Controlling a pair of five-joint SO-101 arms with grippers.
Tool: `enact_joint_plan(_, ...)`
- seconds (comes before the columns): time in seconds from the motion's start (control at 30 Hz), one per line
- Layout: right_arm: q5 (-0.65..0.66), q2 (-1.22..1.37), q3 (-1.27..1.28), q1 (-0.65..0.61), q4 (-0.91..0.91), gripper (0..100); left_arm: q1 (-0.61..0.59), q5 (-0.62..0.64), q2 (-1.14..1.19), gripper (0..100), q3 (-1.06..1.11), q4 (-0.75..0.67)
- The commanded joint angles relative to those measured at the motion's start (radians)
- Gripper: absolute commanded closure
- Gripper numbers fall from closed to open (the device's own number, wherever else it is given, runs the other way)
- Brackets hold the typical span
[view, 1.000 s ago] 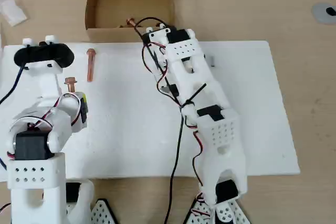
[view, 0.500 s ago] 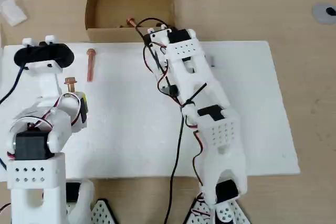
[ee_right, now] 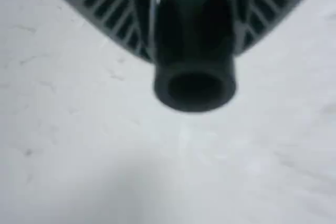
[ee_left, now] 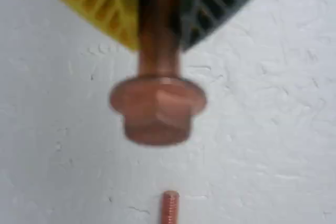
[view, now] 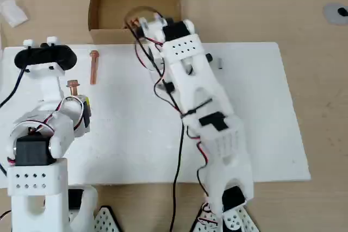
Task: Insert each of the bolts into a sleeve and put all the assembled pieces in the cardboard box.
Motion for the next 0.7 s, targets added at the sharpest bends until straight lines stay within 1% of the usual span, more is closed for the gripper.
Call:
enact_joint_plan(0.0,0.017,-0.228,-0.082,-0.077,0.023,98.8,0.005,-0.003,-0.022,99,-0.086,-0.023)
enact_joint_plan(0.13,0.028,-0.420,-0.010,-0.133,0.023,98.8,0.005,-0.003,-0.022,99,-0.115,-0.020)
enact_joint_plan(0.27,0.026,-0.621,0.114,-0.133,0.023,98.8,0.005,-0.003,-0.024,99,-0.126,-0.020)
enact_joint_plan(0.47,0.028,-0.957,0.427,-0.131,0.018,98.9,0.008,-0.005,-0.111,99,-0.118,-0.023)
enact_joint_plan(0.67,0.029,-1.256,0.753,-0.062,-0.017,98.9,0.014,-0.008,-0.206,99,-0.114,-0.025)
